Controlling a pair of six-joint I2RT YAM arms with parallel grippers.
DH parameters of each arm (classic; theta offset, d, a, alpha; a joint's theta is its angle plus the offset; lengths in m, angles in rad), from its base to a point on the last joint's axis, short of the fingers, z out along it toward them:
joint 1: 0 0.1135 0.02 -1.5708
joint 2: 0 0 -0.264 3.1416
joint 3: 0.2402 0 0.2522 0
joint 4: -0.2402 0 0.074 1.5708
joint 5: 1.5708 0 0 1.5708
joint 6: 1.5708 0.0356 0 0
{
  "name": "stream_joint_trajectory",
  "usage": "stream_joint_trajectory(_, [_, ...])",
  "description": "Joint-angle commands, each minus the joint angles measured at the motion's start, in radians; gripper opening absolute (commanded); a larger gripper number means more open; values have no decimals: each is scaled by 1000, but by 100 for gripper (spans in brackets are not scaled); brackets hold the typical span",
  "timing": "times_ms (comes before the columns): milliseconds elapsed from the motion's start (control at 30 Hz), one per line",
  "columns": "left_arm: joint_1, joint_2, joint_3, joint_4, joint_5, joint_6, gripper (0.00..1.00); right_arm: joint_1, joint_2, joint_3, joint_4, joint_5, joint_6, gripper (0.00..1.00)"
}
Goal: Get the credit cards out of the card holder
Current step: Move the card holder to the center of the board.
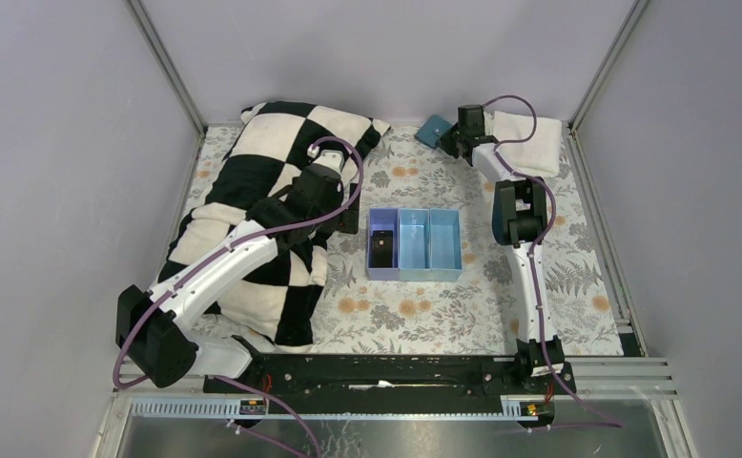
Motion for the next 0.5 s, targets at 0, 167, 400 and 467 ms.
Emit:
stream_joint_trajectory(0, [2, -3, 4, 45, -18, 15, 99, -8, -37, -102, 51, -23, 4, 0])
stream_joint_trajectory(167, [3, -6, -2, 79, 33, 34, 99, -52, -221, -379, 186, -71, -27, 0])
stream_joint_trajectory(400, [1, 17, 13, 131, 170, 35, 99, -93, -560, -800, 221, -62, -119, 0])
stream_joint_trajectory(467, [1, 7, 7, 131, 173, 33, 99, -101, -671, -934, 214, -56, -135, 0])
